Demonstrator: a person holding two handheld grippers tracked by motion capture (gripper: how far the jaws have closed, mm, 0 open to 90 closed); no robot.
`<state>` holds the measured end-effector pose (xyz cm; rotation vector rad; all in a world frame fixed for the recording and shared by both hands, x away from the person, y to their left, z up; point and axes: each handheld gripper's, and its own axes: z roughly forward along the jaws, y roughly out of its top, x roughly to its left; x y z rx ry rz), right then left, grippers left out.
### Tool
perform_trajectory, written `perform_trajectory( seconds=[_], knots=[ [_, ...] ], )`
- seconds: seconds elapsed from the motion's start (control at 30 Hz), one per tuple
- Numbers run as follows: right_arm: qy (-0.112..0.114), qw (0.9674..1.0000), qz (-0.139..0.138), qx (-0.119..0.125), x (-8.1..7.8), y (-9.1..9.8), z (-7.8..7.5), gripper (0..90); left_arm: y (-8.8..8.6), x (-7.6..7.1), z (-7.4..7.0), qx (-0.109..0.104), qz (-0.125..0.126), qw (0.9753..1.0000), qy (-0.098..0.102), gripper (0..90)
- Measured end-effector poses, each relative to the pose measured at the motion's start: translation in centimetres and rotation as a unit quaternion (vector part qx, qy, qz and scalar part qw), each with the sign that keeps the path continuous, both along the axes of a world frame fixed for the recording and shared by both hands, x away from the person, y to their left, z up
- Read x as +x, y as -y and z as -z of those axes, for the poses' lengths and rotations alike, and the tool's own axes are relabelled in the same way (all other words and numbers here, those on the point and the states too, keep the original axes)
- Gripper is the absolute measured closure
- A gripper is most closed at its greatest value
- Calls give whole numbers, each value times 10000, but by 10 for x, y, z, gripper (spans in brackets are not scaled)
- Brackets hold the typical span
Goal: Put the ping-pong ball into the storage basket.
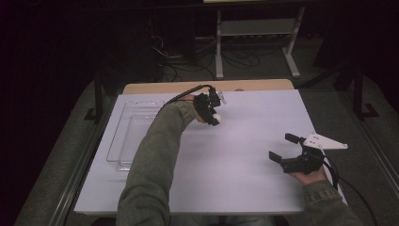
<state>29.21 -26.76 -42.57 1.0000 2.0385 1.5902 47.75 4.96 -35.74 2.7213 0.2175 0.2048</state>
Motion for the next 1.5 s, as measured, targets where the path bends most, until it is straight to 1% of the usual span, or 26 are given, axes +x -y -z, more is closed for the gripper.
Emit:
perform_trajectory(
  seconds=[0.17,0.3,0.33,0.37,0.43,0.57,0.67,0.77,0.87,0.93,0.97,1.0,1.1,1.27,1.33,1.37,1.5],
  knots=[
    [-91,9999,-10,-56,4,-1,3,0,-2,-4,-11,-9,12,10000,91,503],
    [-106,9999,-37,-82,4,-2,3,0,-4,-5,-20,14,40,9999,165,503],
    [-115,9999,-44,-91,4,-3,3,0,-4,-5,-24,-15,23,9998,182,503],
    [-120,9999,-56,-103,4,-3,4,0,-5,-5,-28,-16,29,9998,219,503],
    [-134,9999,-54,-84,4,-3,4,0,-6,-5,-37,-89,1,9996,261,503],
    [-139,9998,-64,-89,4,-3,4,0,-9,-10,-53,-97,24,9992,397,503],
    [-118,9999,-71,-104,4,-4,4,0,-12,-13,-64,-214,8,9989,426,503],
    [-99,9998,-82,-131,4,-5,3,0,-14,-16,-74,-171,17,9988,461,503],
    [-115,9998,-109,-142,5,-6,4,0,-16,-19,-84,-231,23,9985,497,503],
    [-132,9997,-118,-145,5,-5,4,0,-17,-21,-91,-204,30,9983,540,503],
    [-132,9997,-118,-145,5,-5,4,0,-17,-21,-91,-204,30,9983,540,503],
    [-140,9997,-118,-134,5,-5,4,0,-19,-23,-97,-231,-1,9982,561,503],
    [-131,9997,-136,-137,4,-6,4,0,-21,-24,-106,-228,9,9979,606,503],
    [-133,9997,-154,-143,5,-7,4,0,-22,-27,-115,-288,-40,9975,637,503],
    [-128,9997,-157,-138,5,-6,3,0,-21,-28,-120,-160,11,9976,670,503],
    [-126,9997,-154,-137,5,-6,3,0,-20,-29,-122,-146,15,9975,686,504],
    [-149,9997,-143,-131,5,-6,3,0,-20,-31,-134,-197,16,9969,768,504]
  ],
)
